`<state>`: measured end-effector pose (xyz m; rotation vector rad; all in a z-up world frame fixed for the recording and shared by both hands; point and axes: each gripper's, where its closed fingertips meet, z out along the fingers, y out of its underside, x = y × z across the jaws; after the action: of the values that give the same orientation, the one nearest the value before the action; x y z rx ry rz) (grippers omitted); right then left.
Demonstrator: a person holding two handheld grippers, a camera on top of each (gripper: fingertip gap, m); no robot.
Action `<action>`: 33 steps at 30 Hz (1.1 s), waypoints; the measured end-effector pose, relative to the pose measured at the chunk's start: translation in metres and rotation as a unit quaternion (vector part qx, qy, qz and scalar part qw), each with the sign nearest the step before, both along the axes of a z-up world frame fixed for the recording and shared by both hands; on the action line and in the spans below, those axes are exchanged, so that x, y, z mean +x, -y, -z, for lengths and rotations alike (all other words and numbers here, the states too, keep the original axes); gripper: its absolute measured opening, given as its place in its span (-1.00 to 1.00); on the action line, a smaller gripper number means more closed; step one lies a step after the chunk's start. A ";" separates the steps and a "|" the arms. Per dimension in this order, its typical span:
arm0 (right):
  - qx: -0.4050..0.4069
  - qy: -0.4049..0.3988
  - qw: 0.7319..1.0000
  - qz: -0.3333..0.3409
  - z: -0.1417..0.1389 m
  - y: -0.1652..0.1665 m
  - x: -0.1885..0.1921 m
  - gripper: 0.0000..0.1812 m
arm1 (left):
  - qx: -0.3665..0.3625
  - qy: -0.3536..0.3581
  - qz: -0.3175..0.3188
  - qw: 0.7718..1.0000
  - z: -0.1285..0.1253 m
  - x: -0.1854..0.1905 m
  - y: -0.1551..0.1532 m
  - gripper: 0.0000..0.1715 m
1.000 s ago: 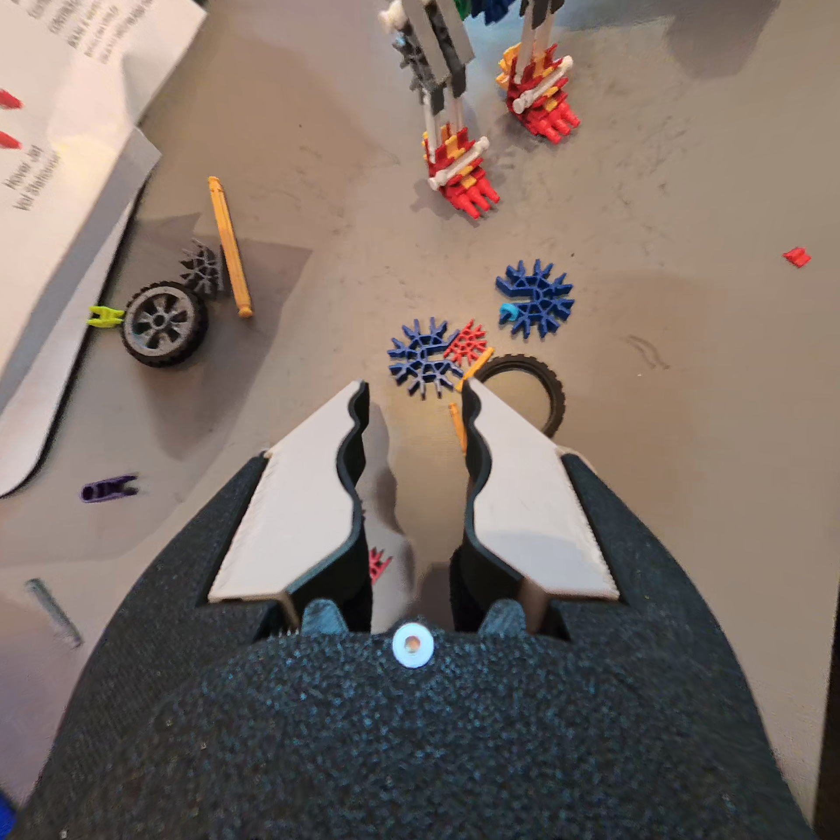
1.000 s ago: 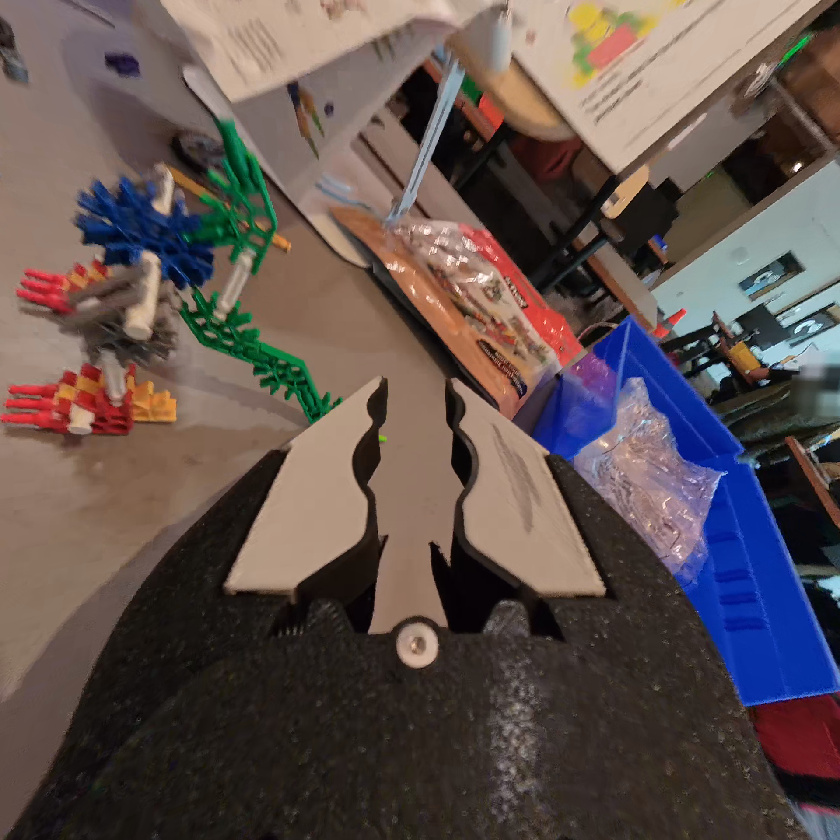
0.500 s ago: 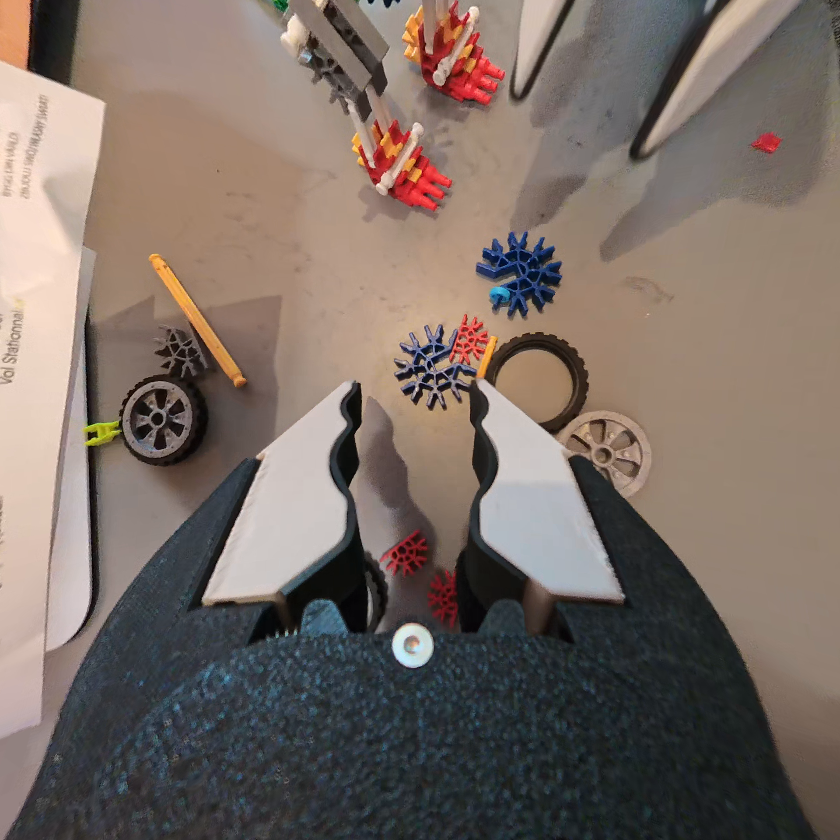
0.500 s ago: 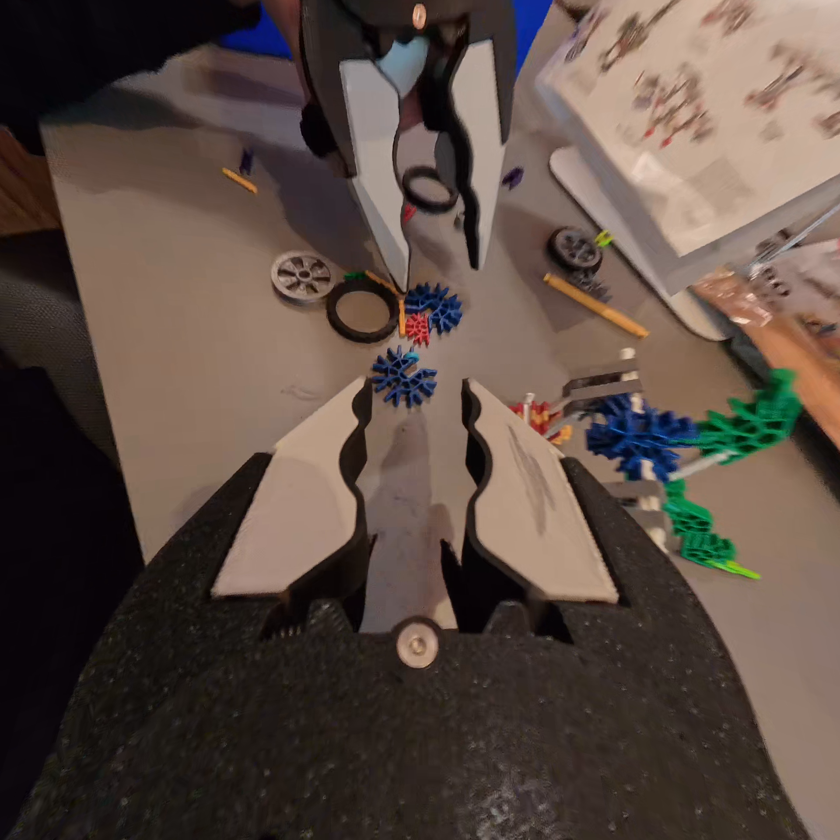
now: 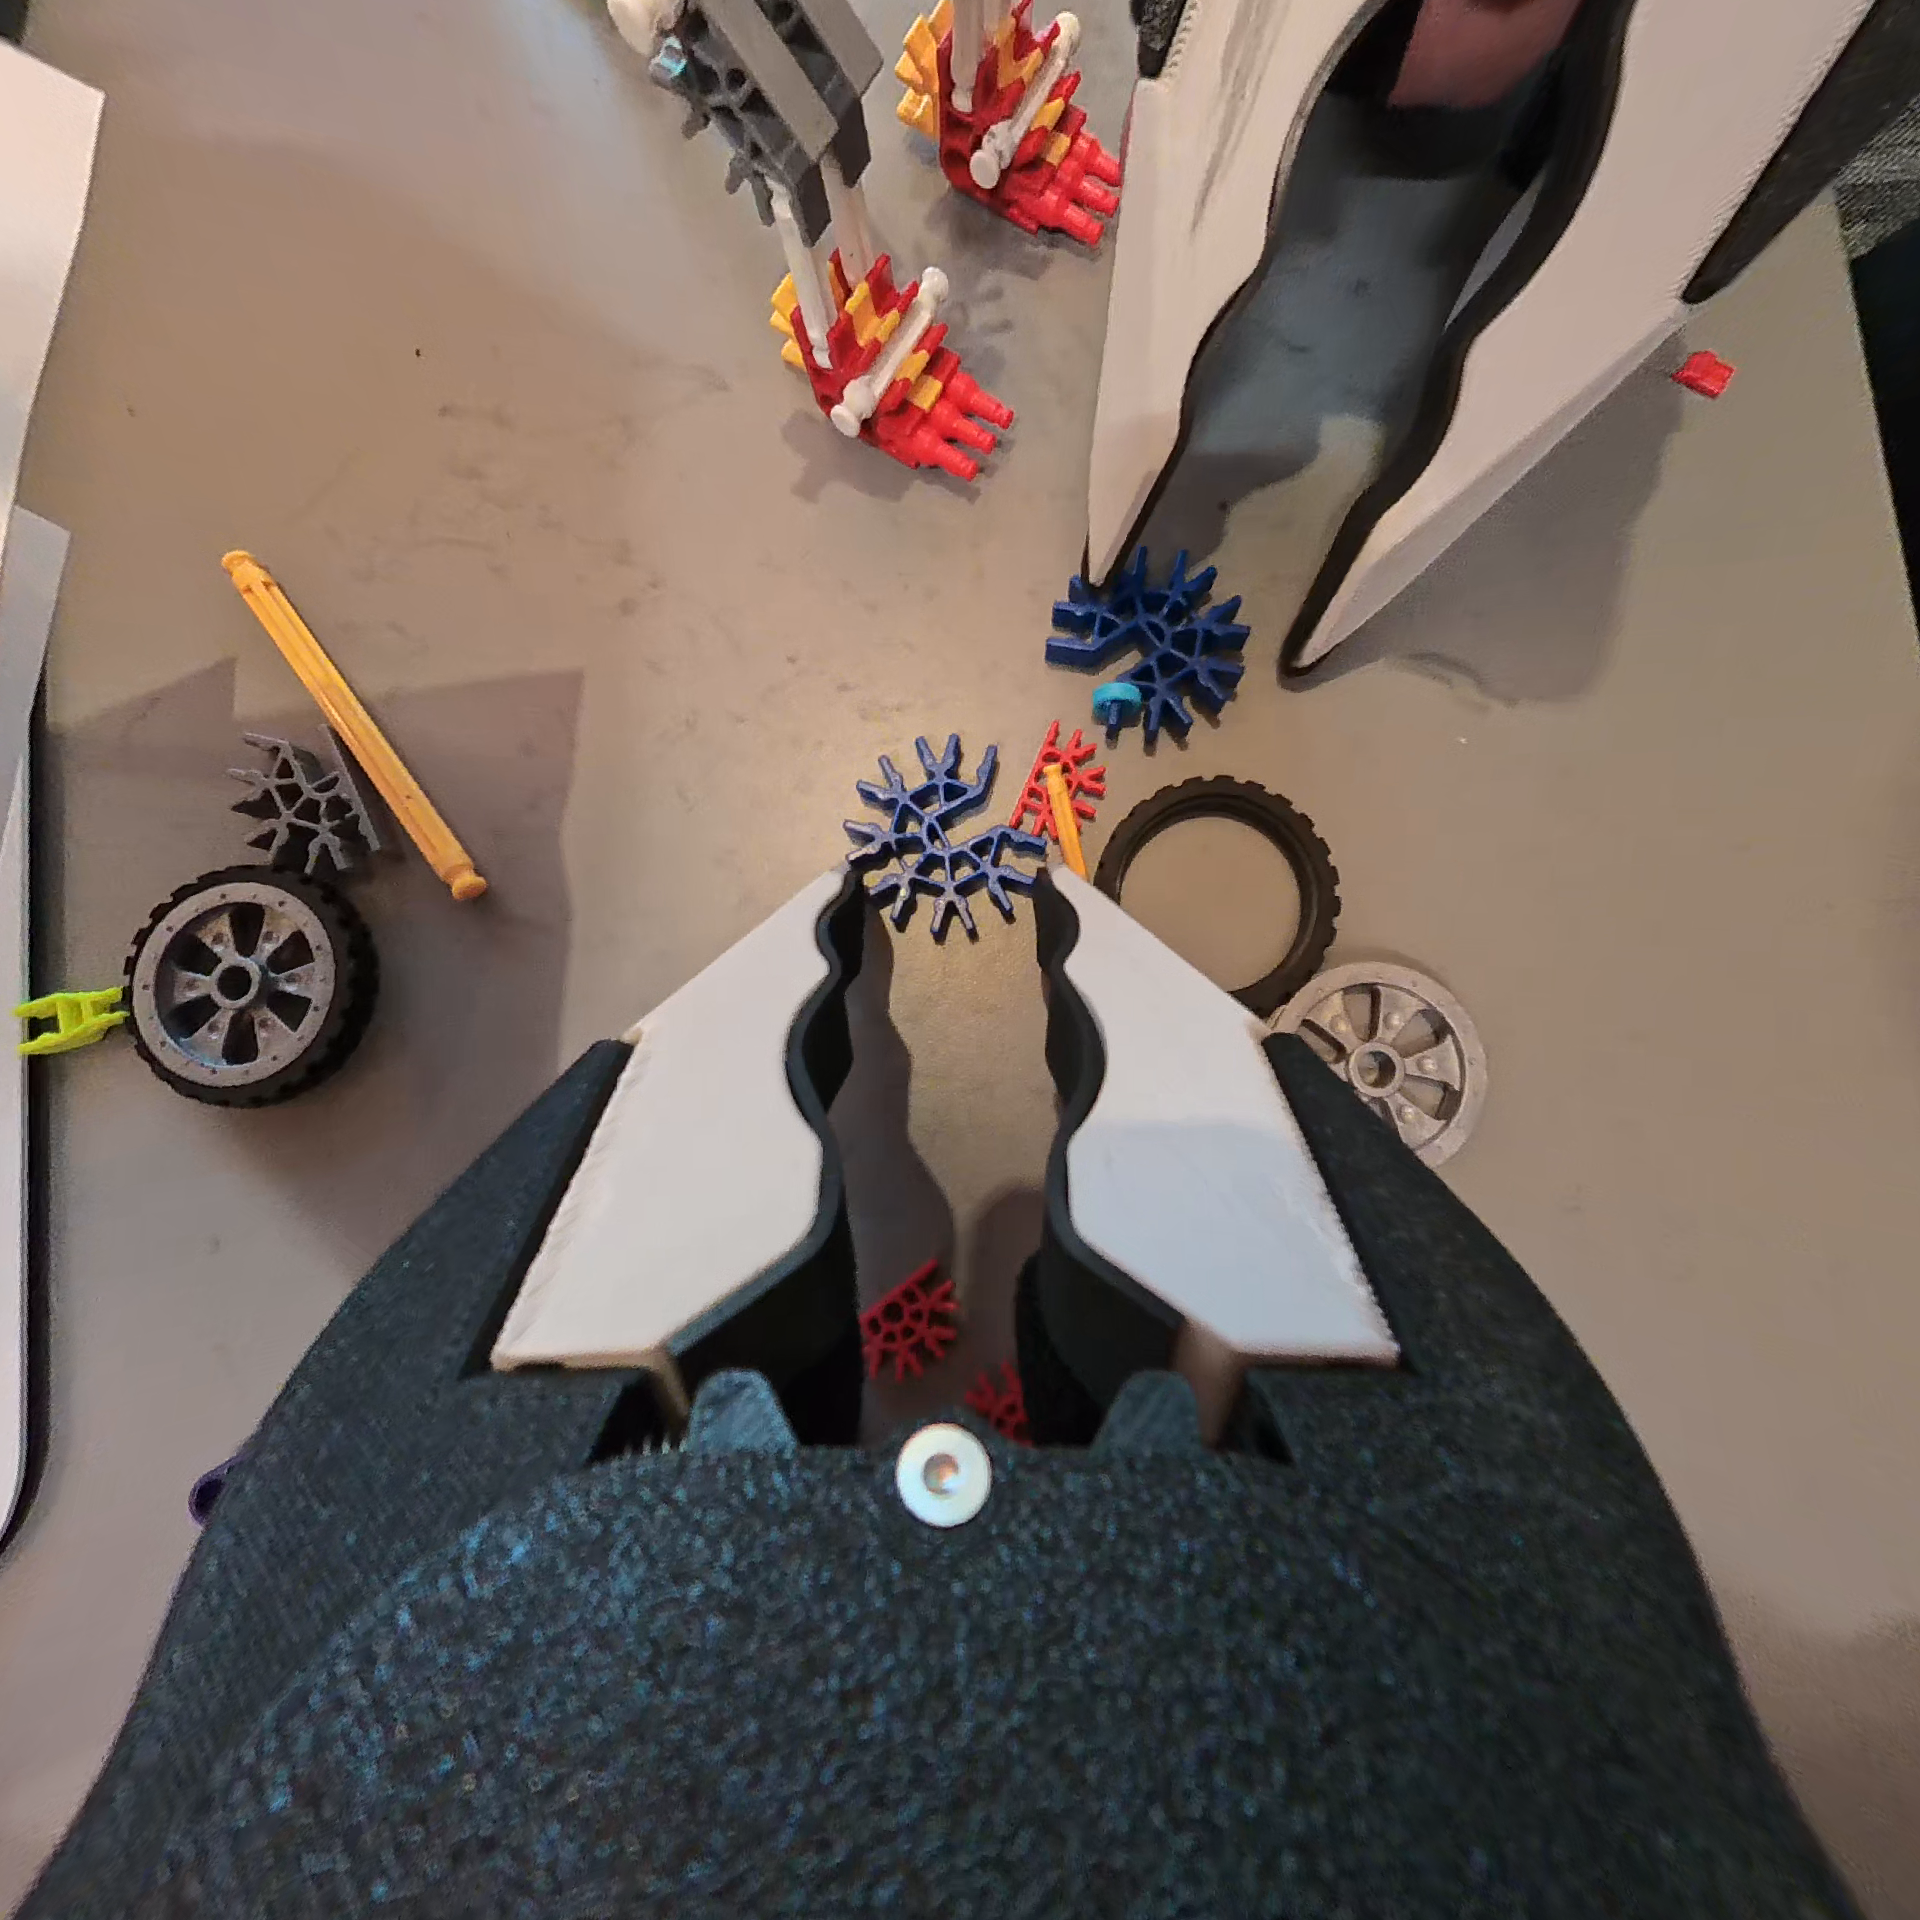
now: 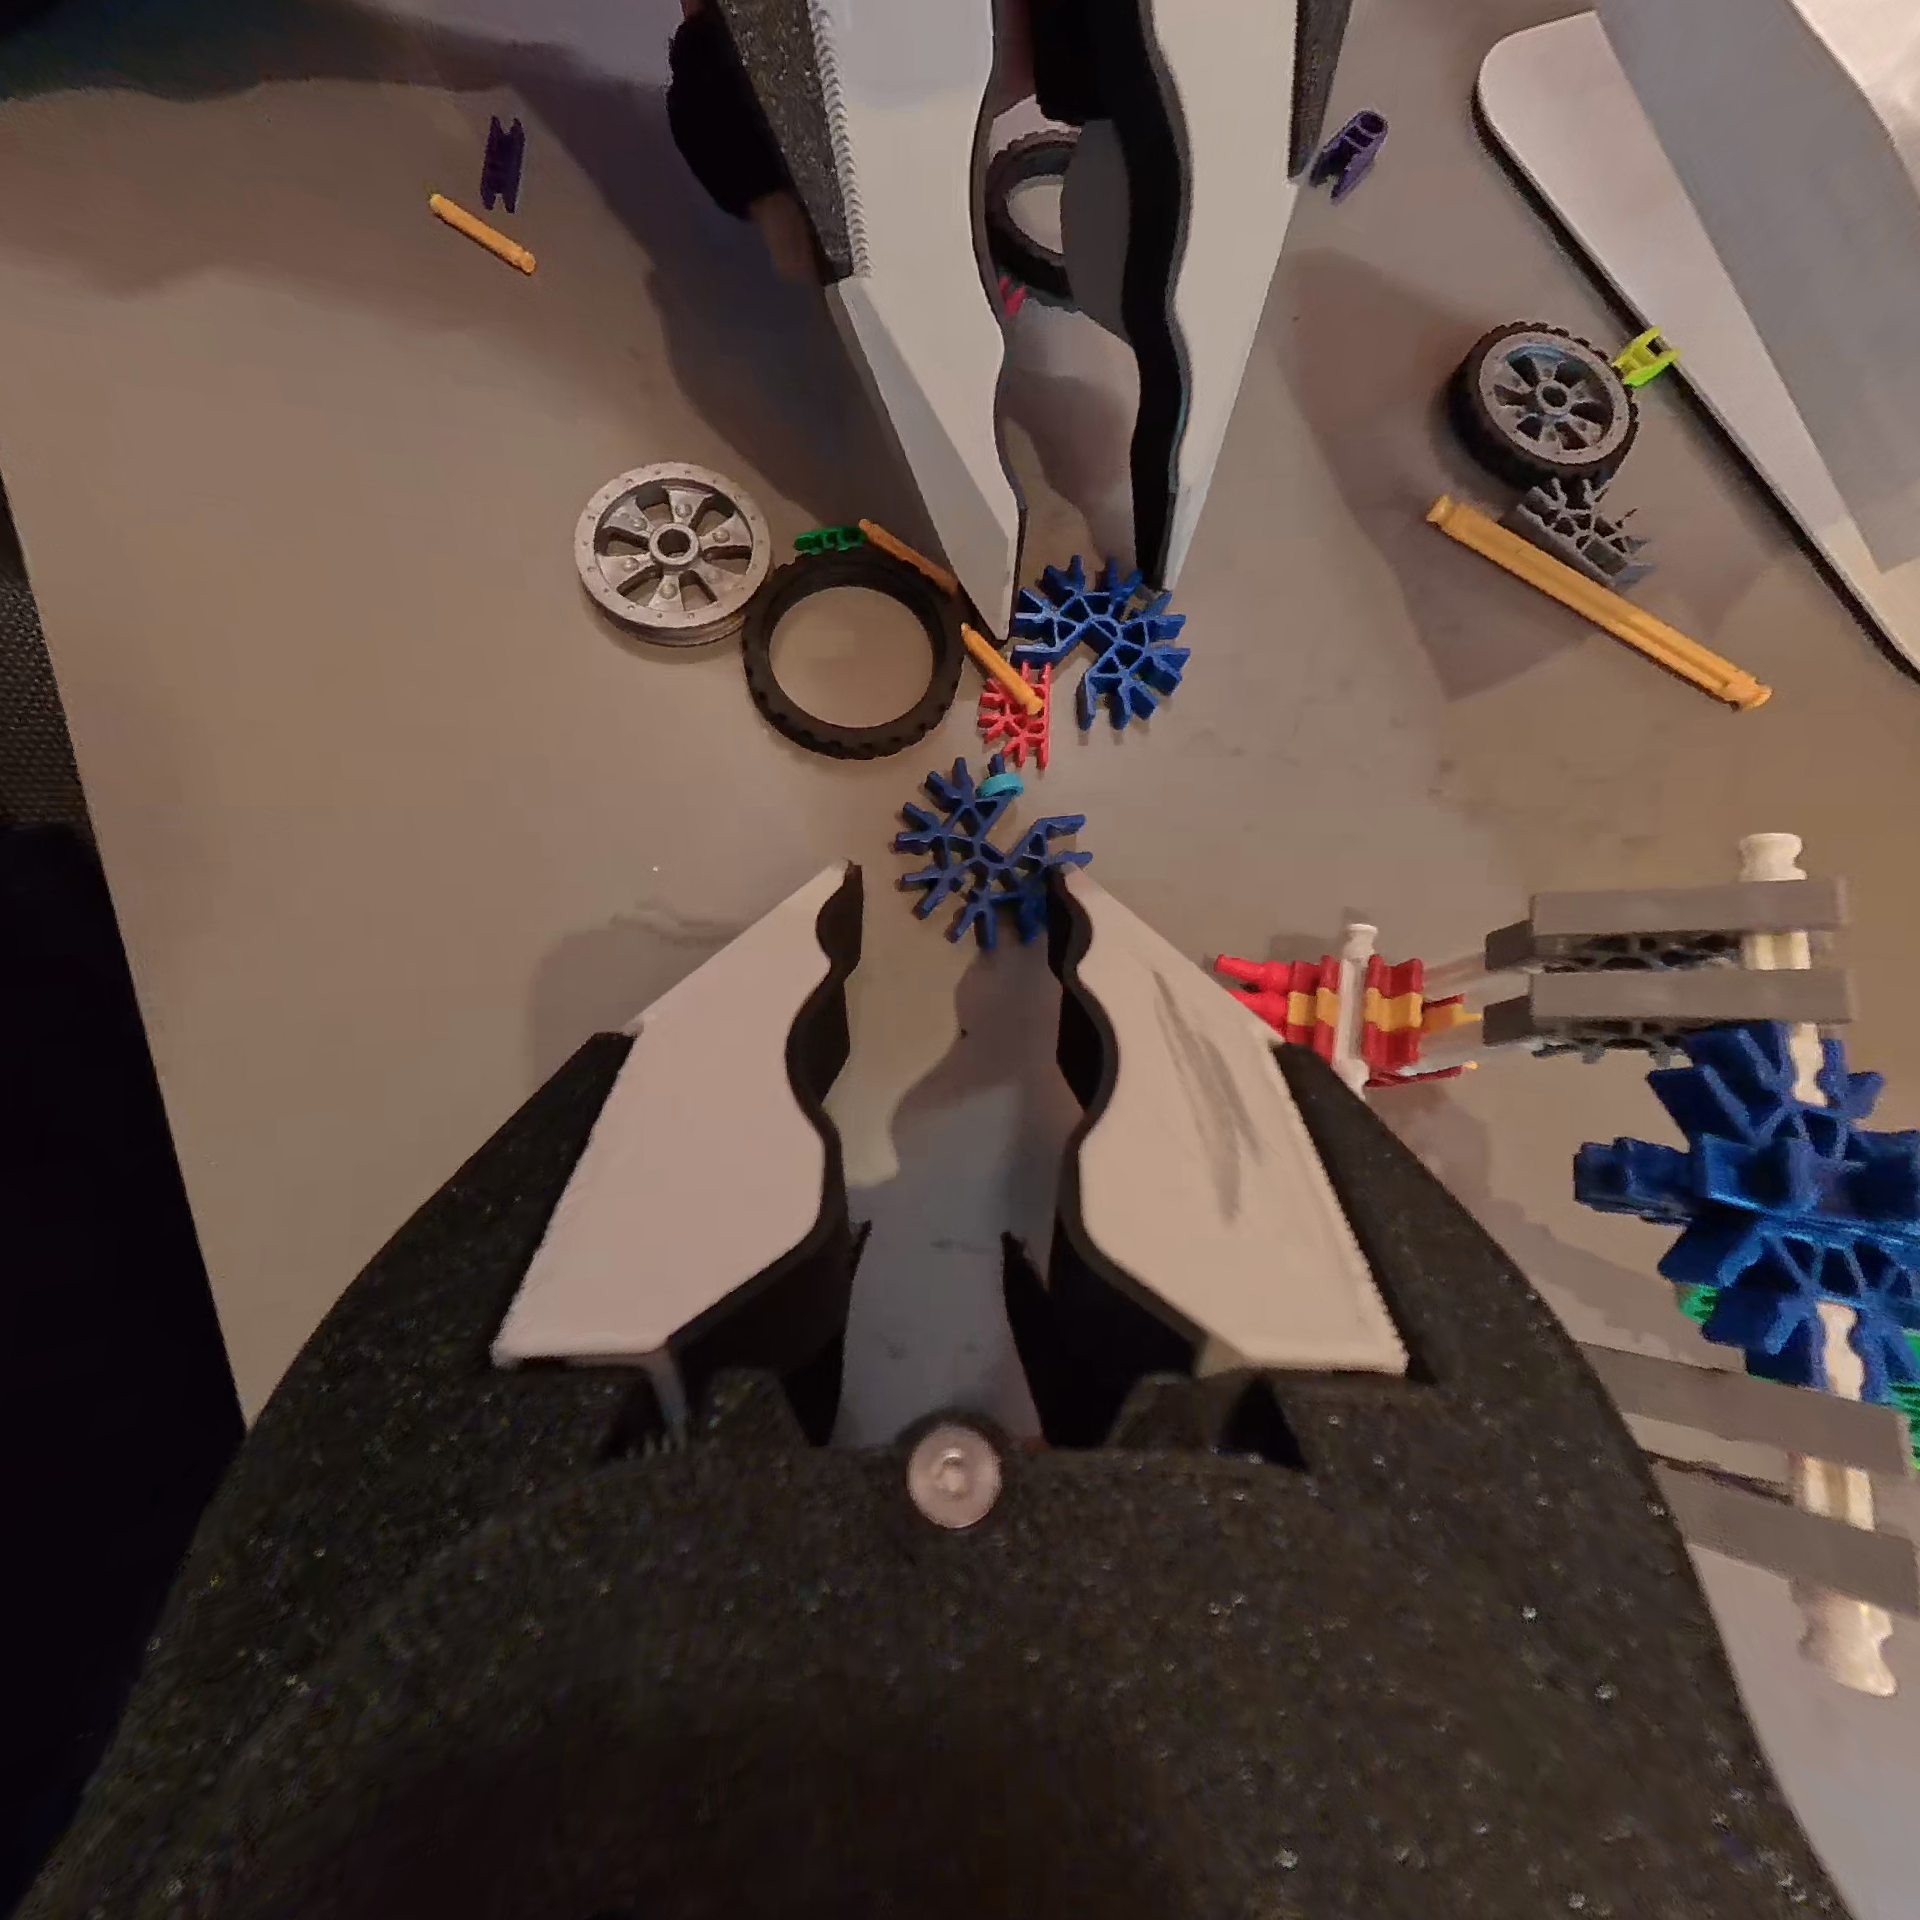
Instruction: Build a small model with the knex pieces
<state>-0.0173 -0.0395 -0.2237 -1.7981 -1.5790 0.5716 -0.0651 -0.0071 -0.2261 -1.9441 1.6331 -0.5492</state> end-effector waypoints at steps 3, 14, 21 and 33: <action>0.011 0.000 1.000 0.002 0.000 -0.004 0.000 -0.63 | -0.002 0.002 0.000 1.000 0.000 0.000 0.000 -0.62; 0.014 -0.004 1.000 0.001 0.000 -0.010 0.001 -0.69 | 0.010 0.000 0.000 1.000 -0.001 0.002 -0.003 -0.63; 0.012 -0.005 1.000 -0.003 0.000 -0.008 0.001 -0.57 | 0.016 0.000 -0.004 1.000 -0.001 0.002 -0.006 -0.63; 0.002 -0.004 1.000 -0.005 0.001 -0.008 0.001 -0.56 | 0.018 -0.002 -0.004 1.000 -0.001 0.004 -0.006 -0.63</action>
<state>-0.0163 -0.0316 -0.2244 -1.7836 -1.5841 0.5798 -0.0615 -0.0008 -0.2252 -1.9264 1.6265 -0.5088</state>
